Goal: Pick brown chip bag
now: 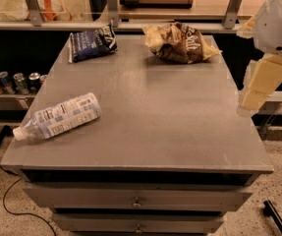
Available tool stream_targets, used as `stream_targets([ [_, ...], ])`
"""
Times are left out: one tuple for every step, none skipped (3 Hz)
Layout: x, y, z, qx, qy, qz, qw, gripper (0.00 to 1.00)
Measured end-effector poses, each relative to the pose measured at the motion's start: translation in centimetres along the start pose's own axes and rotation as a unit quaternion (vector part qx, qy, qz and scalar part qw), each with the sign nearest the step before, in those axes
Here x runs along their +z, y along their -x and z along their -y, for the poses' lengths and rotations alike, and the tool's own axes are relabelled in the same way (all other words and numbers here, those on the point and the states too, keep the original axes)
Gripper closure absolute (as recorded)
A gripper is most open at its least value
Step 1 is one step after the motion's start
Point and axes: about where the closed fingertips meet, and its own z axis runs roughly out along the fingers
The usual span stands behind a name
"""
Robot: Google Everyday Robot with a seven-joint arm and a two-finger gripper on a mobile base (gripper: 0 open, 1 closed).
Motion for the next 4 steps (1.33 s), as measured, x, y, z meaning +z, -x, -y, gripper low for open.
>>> stream_targets([
  [1.6, 2.4, 4.2, -0.031, -0.008, 0.015, 0.9994, 0.00],
  [4.3, 6.2, 8.8, -0.068, -0.001, 0.045, 0.9966, 0.00],
  [7.7, 10.2, 12.9, -0.104, 0.014, 0.065, 0.9923, 0.00],
  [7.1, 11.6, 15.0, -0.105, -0.008, 0.083, 0.9910, 0.00],
])
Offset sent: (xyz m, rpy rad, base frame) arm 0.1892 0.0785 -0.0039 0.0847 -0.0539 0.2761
